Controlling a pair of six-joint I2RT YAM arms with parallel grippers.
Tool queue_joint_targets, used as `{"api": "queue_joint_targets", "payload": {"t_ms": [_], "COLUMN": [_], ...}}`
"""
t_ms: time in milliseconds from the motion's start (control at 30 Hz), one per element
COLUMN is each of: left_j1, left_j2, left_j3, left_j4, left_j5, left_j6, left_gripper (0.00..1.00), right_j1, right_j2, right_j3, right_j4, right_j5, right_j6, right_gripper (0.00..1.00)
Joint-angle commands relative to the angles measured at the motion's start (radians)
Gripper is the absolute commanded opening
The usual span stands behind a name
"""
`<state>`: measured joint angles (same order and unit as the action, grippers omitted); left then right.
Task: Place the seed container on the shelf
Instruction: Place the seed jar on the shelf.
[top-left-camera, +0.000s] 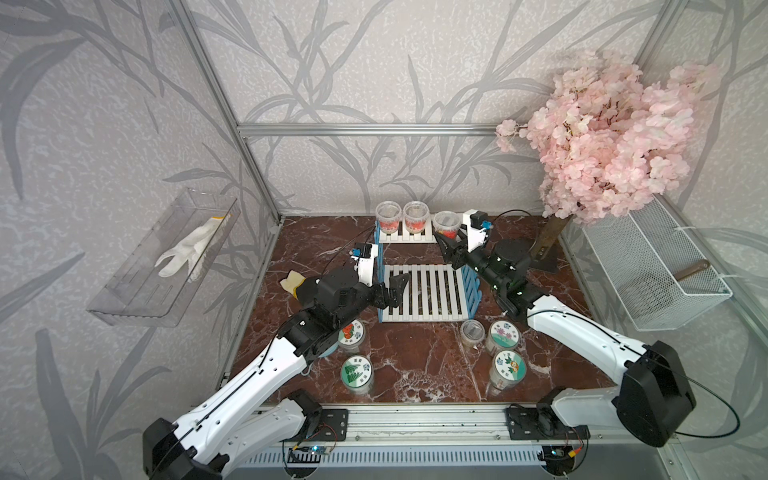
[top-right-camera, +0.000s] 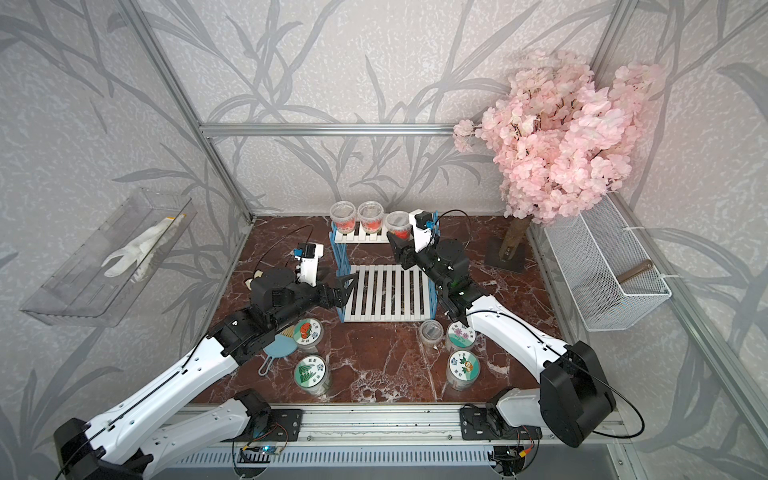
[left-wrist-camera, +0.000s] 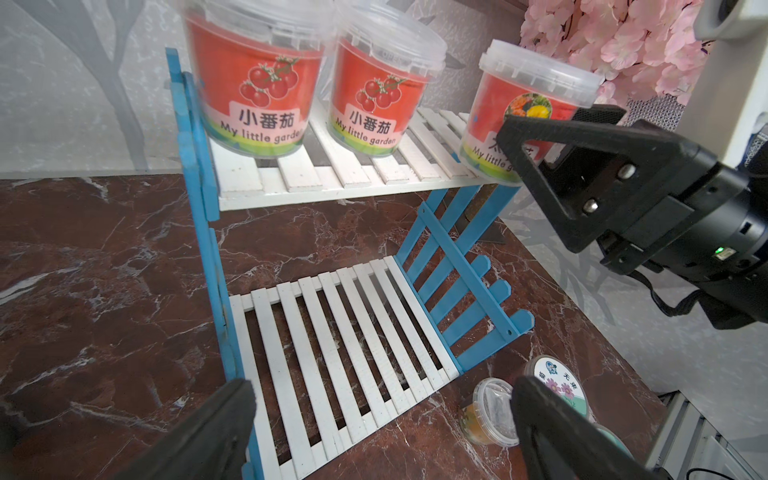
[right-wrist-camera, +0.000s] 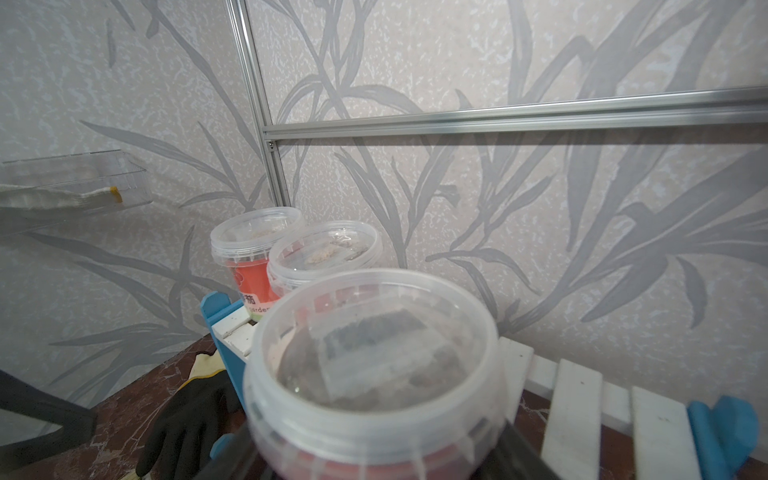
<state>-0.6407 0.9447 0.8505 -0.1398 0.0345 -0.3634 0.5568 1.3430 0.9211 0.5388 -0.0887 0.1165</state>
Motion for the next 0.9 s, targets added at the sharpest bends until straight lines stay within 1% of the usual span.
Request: {"api": "queue_joint_targets", "payload": {"t_ms": [0, 200, 333, 667, 867], "left_j1": [0.007, 0.007, 0.007, 0.006, 0.006], "left_j2": [-0.014, 0.002, 0.022, 0.015, 0.006], "left_j3": [0.024, 0.030, 0.016, 0.008, 0.010], "left_j4": [0.012, 0.037, 0.085, 0.091, 0.084], "left_j5": [-0.025, 0.022, 0.063, 0.055, 0.054], "left_j6": [-0.014, -0.018, -0.039, -0.031, -0.023], "left_gripper": [1.00, 1.00, 1.00, 1.00, 1.00], "right_j1": [-0.006, -0.005, -0.006, -0.008, -0.010], "right_j2": [0.004, 0.005, 0.011, 0.042, 0.068], "right_j3": [0.046, 0.048, 0.054, 0.088, 0.098], "right_j4": [0.005, 0.002, 0.002, -0.007, -0.018], "right_j5": [-0.014, -0.013, -0.016, -0.013, 0.011], "right_j6": [0.009, 0.013, 0.013, 0.008, 0.000], "right_gripper": [0.64, 0.64, 0.64, 0.64, 0.64]}}
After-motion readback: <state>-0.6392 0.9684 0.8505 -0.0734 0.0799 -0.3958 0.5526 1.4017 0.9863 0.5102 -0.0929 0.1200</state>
